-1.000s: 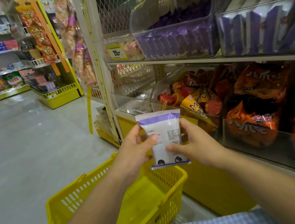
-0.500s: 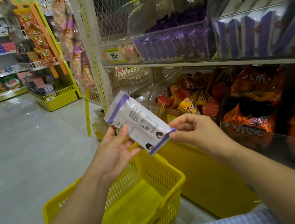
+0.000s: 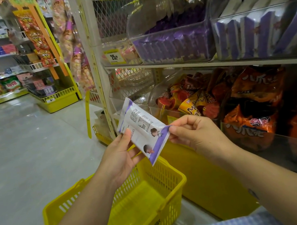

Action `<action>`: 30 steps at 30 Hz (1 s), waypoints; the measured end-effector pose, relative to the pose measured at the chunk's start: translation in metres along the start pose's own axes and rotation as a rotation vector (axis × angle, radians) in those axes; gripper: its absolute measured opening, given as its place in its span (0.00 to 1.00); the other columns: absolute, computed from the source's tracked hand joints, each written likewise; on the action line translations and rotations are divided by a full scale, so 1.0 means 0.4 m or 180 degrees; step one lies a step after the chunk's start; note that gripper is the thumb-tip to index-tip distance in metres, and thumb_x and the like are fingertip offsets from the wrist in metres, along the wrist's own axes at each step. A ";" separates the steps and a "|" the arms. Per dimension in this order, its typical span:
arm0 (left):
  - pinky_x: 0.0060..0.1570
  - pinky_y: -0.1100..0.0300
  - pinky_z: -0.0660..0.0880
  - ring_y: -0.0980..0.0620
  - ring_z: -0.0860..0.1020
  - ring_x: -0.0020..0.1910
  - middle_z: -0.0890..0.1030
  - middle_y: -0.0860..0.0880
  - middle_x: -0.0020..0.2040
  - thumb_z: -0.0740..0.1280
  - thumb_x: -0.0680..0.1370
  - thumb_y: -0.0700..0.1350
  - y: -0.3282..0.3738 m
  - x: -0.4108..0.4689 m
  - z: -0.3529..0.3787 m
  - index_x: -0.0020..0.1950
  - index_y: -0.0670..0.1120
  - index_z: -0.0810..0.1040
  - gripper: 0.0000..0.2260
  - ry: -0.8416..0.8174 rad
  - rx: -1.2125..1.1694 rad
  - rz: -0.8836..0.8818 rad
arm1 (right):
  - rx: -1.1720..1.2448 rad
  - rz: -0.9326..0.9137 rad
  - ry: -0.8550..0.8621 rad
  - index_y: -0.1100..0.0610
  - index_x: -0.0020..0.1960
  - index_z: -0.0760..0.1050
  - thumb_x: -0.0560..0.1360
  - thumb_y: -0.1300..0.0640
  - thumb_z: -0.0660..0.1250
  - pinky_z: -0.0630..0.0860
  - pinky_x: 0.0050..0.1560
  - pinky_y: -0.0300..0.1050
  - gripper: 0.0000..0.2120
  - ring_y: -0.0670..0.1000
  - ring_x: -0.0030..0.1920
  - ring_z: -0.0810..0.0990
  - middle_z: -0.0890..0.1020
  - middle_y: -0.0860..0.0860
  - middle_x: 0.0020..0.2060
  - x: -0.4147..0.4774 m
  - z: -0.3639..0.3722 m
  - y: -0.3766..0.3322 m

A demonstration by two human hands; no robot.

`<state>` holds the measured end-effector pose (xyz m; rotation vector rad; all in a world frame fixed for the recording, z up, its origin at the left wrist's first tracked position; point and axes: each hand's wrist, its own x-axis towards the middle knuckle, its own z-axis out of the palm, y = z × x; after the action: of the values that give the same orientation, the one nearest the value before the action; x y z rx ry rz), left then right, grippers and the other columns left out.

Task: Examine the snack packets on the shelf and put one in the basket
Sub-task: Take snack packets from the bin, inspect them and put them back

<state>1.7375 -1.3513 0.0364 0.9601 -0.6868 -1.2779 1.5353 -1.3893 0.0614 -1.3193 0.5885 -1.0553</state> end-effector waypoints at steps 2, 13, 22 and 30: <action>0.39 0.52 0.81 0.45 0.84 0.52 0.84 0.44 0.56 0.66 0.75 0.48 -0.004 -0.006 0.009 0.67 0.48 0.71 0.21 -0.0157 0.0101 -0.0049 | 0.0050 0.0061 0.0207 0.61 0.41 0.78 0.74 0.66 0.68 0.81 0.39 0.38 0.04 0.47 0.34 0.82 0.84 0.56 0.34 0.003 -0.002 0.001; 0.50 0.50 0.81 0.47 0.83 0.54 0.84 0.50 0.55 0.63 0.78 0.44 -0.010 -0.038 0.054 0.63 0.57 0.73 0.15 -0.0539 0.1022 0.0313 | 0.0112 0.1134 -0.0530 0.53 0.62 0.76 0.80 0.52 0.58 0.79 0.49 0.49 0.14 0.54 0.54 0.82 0.84 0.54 0.54 0.001 0.001 -0.003; 0.43 0.59 0.80 0.54 0.84 0.48 0.83 0.57 0.53 0.68 0.76 0.39 -0.026 -0.041 0.066 0.66 0.59 0.72 0.22 -0.0455 0.2147 0.0617 | -0.0413 0.0430 -0.0419 0.52 0.60 0.76 0.79 0.59 0.62 0.82 0.49 0.54 0.12 0.54 0.52 0.84 0.84 0.51 0.53 -0.020 0.028 0.015; 0.39 0.61 0.81 0.59 0.84 0.42 0.83 0.61 0.46 0.71 0.67 0.42 -0.036 -0.050 0.081 0.52 0.73 0.71 0.27 -0.0137 0.2312 0.0662 | -0.0835 0.0235 -0.0579 0.55 0.65 0.74 0.79 0.62 0.62 0.81 0.38 0.40 0.15 0.46 0.45 0.84 0.85 0.51 0.51 -0.029 0.033 0.011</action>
<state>1.6989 -1.3384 0.0406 1.3980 -1.2956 -0.8656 1.5425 -1.3730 0.0574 -1.5911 0.6484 -0.8064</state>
